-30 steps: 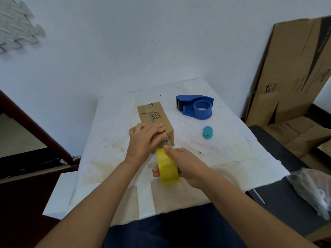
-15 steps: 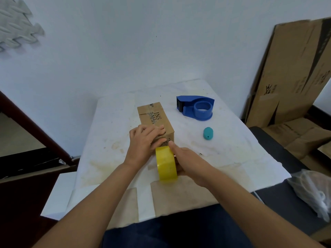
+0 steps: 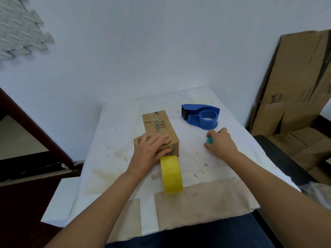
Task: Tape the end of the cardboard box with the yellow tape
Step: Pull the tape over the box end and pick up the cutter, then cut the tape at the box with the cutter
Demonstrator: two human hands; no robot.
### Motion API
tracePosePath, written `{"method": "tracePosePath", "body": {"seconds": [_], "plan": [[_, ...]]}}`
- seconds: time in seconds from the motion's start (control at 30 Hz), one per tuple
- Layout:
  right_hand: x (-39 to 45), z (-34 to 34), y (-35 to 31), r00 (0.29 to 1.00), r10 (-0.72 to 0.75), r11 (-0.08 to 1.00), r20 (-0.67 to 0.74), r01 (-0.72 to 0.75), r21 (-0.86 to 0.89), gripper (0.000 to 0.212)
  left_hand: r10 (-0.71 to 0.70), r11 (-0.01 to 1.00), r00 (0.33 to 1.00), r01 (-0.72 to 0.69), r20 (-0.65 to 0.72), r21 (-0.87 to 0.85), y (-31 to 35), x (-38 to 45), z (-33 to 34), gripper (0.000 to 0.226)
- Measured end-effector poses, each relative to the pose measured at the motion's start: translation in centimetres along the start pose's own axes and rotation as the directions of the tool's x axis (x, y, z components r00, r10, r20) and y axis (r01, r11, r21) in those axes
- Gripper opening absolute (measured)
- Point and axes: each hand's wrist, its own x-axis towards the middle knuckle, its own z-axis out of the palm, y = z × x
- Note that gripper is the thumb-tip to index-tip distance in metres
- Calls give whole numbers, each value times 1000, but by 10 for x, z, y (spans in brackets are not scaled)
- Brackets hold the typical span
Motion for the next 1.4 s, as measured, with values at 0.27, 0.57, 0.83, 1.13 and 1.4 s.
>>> {"method": "tracePosePath", "body": {"seconds": [0.27, 0.57, 0.83, 1.13, 1.4], "plan": [[-25, 4, -23, 993, 108, 550, 35, -90, 830, 16, 36, 999, 998, -36, 51, -11, -9, 2, 0, 39], [-59, 9, -30, 981, -123, 82, 148, -139, 987, 29, 33, 999, 999, -32, 42, -23, -5, 2, -3, 39], [-67, 9, -36, 967, -212, 151, 139, -108, 983, 23, 2, 994, 993, 11, 116, -110, -9, 5, -6, 43], [-66, 4, -52, 985, -169, 325, -33, 87, 942, 25, 29, 989, 985, -4, 169, -149, -10, 12, -12, 36], [-58, -13, -71, 932, -276, 479, -235, 345, 807, 23, -247, 907, 964, 266, 99, -326, 12, 24, -53, 19]]}}
